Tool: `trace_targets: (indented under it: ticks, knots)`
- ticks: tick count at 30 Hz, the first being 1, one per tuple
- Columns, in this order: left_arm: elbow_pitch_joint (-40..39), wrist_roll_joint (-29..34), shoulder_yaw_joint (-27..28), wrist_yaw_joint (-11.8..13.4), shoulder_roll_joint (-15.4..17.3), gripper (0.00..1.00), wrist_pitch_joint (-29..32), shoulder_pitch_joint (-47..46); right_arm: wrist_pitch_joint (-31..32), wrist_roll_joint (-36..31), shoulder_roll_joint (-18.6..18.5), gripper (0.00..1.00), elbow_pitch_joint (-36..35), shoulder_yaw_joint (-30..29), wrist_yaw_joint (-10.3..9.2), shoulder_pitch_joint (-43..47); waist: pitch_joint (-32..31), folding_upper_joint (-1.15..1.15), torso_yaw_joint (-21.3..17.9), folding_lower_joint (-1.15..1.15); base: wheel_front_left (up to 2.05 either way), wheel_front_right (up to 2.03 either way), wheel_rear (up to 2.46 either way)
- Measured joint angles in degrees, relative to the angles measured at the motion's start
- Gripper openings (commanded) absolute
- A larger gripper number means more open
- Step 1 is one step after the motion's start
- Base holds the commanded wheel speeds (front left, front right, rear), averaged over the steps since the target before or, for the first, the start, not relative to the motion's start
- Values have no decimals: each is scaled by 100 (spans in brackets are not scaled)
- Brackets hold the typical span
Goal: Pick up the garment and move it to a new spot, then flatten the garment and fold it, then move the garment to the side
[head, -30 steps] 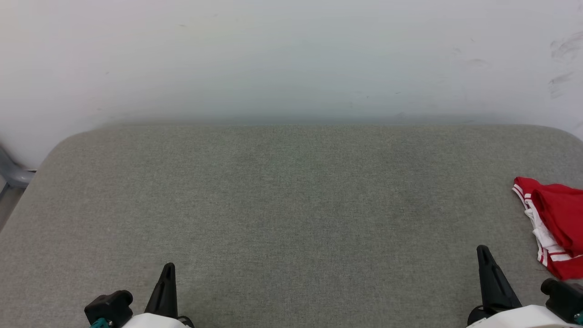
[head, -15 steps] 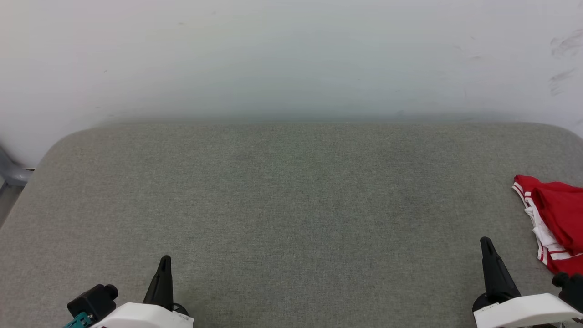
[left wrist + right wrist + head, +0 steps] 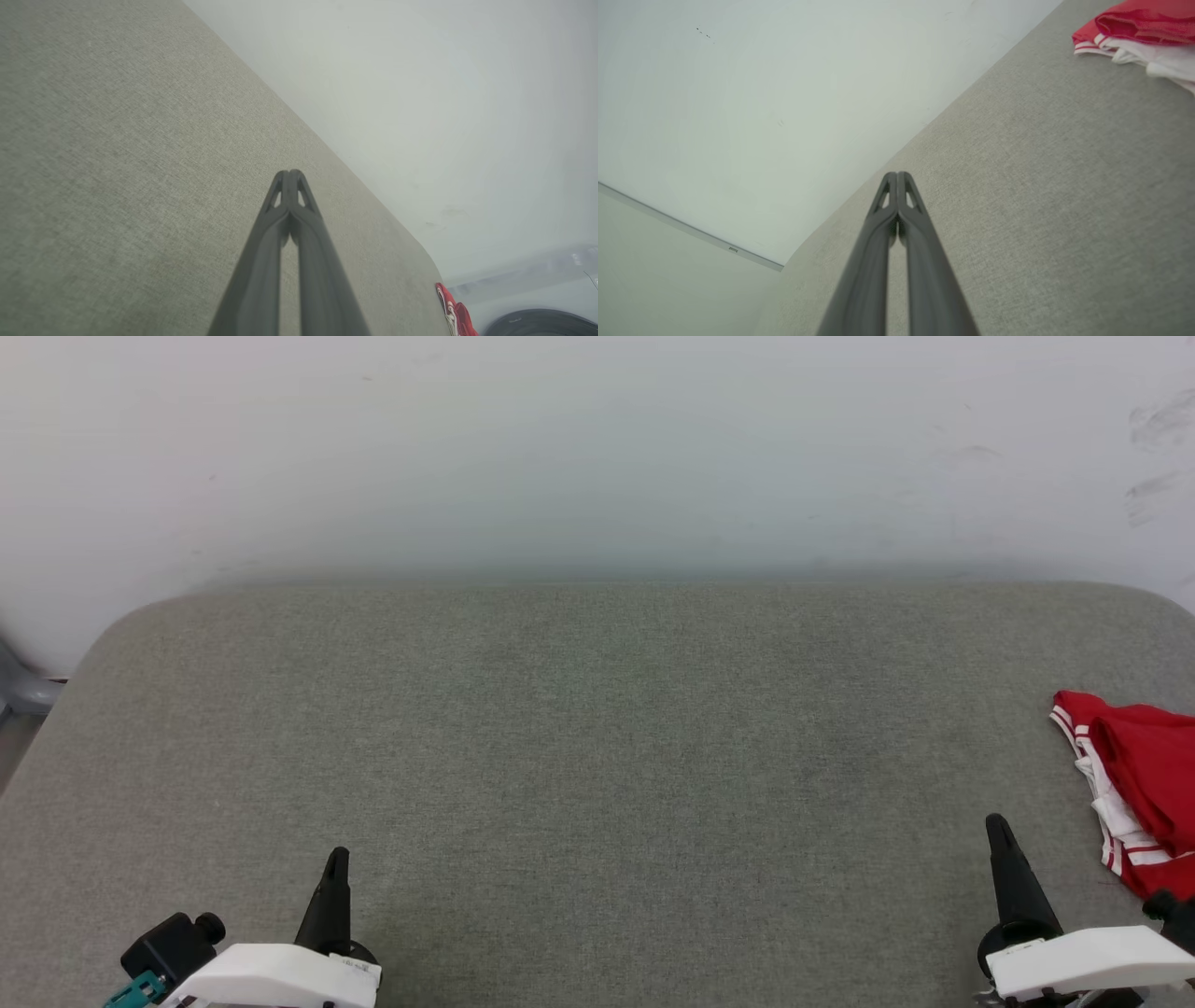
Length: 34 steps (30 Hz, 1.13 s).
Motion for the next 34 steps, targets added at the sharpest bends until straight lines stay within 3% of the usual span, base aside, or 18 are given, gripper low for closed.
trace_targets:
  ticks: [34]
  knots:
    - [68, -2170, 183, -140, 1, 0, 537, -339, 531, 2079, 21, 0, 155, -116, 0, -360, 92, 0, -29, 0, 0, 0, 0]
